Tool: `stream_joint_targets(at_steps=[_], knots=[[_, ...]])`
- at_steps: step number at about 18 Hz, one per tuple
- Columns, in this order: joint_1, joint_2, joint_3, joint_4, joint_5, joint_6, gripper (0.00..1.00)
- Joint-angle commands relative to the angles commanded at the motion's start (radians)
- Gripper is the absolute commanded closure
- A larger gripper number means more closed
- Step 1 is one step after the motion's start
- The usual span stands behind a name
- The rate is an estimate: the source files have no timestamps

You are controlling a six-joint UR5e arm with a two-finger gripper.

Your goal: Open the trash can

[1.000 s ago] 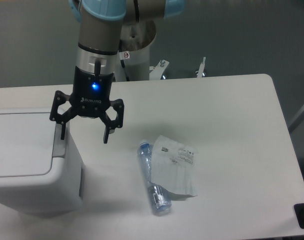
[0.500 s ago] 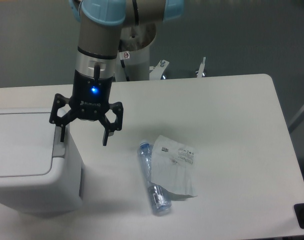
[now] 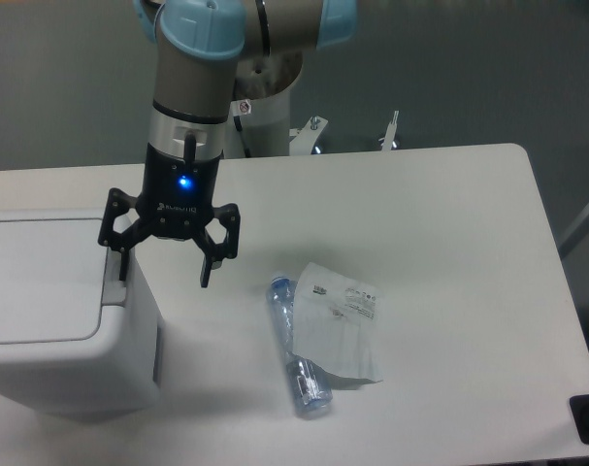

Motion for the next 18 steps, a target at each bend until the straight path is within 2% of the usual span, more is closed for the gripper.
stream_joint_targets(at_steps=[18], knots=[[0.0, 0.003, 0.008, 0.0, 0.0, 0.0, 0.0]])
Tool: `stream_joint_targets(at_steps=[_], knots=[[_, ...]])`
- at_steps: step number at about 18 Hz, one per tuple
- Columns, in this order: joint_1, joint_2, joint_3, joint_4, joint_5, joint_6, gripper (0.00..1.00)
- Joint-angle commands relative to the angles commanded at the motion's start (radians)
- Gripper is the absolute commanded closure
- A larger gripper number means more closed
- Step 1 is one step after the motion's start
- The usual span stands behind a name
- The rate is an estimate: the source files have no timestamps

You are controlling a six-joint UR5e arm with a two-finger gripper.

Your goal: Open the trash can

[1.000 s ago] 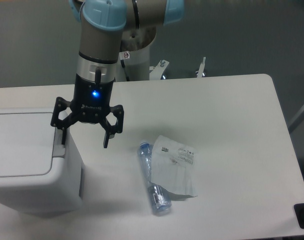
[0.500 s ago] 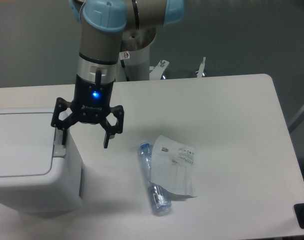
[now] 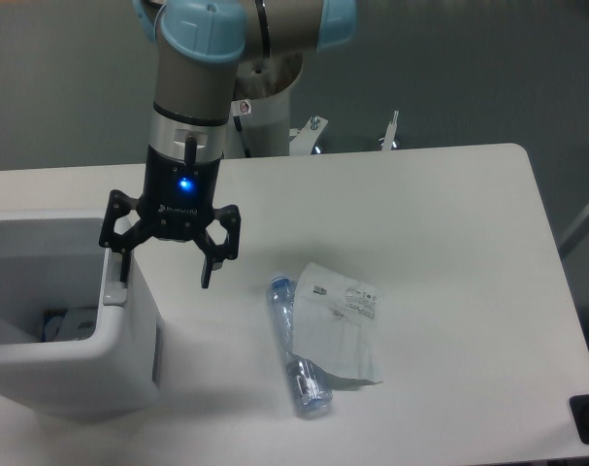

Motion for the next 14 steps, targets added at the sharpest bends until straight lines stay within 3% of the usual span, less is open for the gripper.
stream_joint_targets(at_steps=[4, 8, 14], knots=[[0.012, 0.009, 0.061, 0.0, 0.003, 0.009, 0.0], [0.072, 0.009, 0.098, -0.003, 0.064, 0.018, 0.0], [0.147, 0.011, 0.061, -0.014, 0.265, 0.188, 0.0]])
